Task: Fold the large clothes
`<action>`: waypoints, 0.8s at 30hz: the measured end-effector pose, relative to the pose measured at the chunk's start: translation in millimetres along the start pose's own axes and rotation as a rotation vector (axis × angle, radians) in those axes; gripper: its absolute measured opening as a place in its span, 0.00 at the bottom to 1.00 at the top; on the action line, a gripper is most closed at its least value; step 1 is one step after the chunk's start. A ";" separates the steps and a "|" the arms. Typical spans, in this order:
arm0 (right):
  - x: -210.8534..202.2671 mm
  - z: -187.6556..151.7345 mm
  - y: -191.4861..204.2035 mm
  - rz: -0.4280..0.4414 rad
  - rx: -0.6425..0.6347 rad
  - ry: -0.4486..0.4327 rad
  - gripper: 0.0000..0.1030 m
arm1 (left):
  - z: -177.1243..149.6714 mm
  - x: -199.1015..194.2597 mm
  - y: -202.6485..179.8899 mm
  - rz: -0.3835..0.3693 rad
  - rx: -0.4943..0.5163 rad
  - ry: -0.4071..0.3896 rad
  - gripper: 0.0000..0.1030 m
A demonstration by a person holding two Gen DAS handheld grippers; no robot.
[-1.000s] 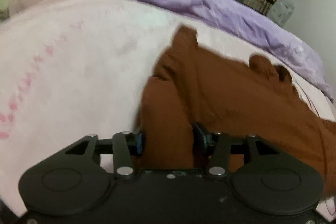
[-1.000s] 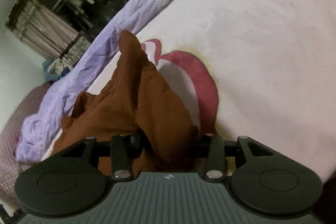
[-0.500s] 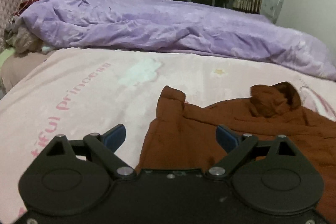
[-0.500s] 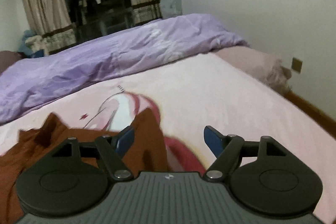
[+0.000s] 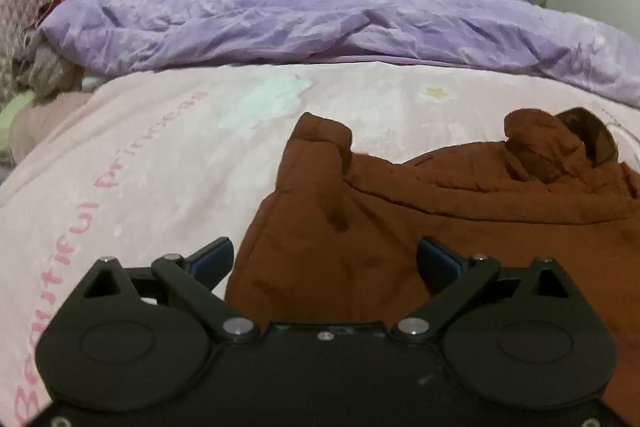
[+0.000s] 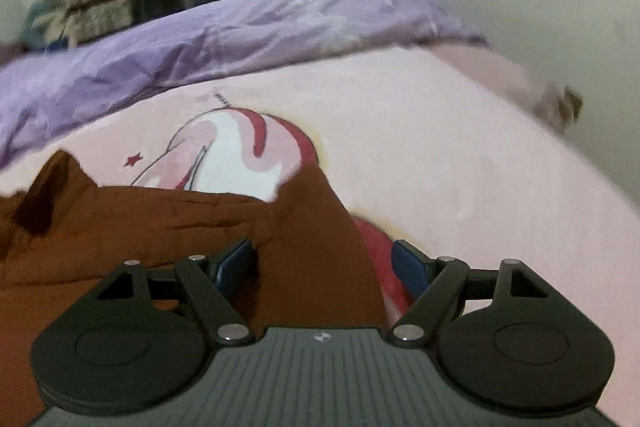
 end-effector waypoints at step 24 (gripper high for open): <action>-47.3 31.5 27.3 0.087 -0.045 -0.135 0.12 | 32.8 -30.1 -6.4 -0.095 0.003 -0.079 0.19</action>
Point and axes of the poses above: each gripper's, at about its wrist camera, not at the fingertips, and x roughly the way its jaws point, y to its left, z to its top, the point moved 9 cm from there along x, roughly the way its jaws point, and after that the axes turned 1 degree about -x, right-handed, at the moved point
